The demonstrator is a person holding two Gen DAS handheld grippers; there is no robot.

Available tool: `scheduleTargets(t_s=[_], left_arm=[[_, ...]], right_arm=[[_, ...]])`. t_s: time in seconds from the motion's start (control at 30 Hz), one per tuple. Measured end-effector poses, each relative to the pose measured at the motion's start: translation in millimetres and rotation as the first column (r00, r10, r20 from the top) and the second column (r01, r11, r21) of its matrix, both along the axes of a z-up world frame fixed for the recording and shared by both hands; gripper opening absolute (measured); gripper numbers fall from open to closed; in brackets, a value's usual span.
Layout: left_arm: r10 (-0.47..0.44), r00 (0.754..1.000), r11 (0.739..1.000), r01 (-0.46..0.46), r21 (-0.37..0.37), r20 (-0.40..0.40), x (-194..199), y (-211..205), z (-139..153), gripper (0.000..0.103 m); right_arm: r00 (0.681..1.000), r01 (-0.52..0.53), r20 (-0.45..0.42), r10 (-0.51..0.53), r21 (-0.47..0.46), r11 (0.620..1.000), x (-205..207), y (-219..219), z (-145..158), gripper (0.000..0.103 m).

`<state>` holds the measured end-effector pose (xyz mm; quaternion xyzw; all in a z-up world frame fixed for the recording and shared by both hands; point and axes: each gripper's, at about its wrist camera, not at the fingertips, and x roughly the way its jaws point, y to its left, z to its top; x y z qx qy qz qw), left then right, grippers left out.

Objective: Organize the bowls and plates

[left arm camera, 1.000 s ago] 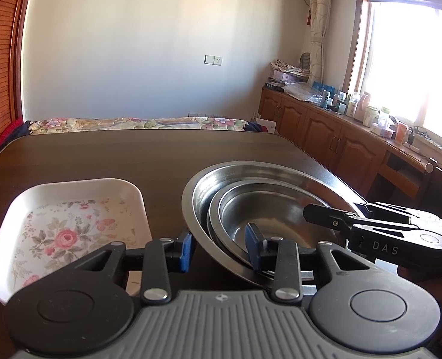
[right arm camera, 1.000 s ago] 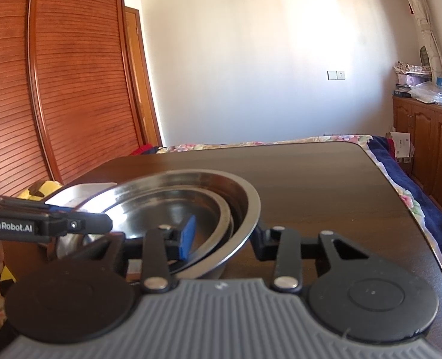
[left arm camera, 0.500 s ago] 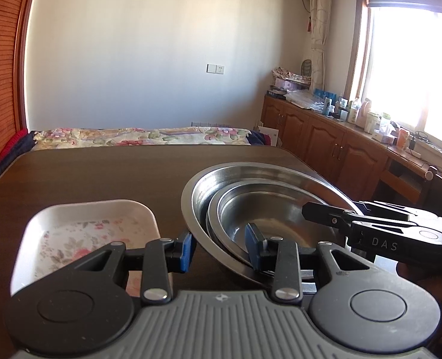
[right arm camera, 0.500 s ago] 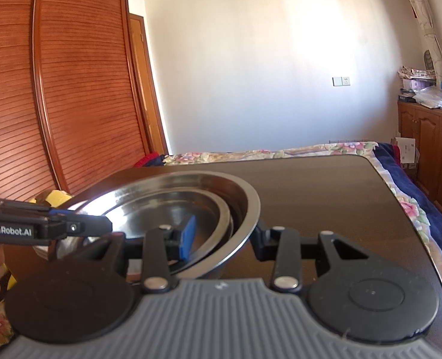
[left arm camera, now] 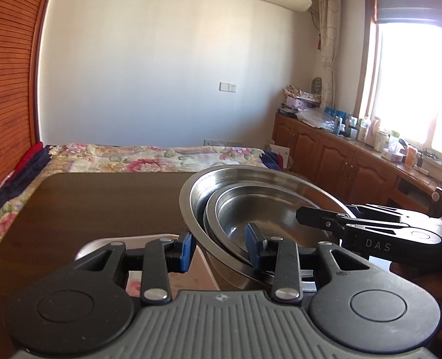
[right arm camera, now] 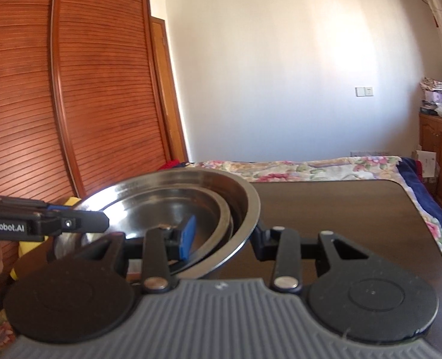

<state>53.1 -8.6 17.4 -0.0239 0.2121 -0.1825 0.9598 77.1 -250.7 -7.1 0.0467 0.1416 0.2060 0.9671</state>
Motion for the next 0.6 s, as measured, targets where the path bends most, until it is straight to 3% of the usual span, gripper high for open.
scheduleTargets(t_s=[0.6], left_arm=[[0.065,0.998,0.998,-0.065,-0.005,0.001,-10.1,54.3,6.9,0.037]], right_arm=[[0.994,-0.111,-0.023,0.111,-0.005,0.994,8.9,47.6,5.3,0.041]])
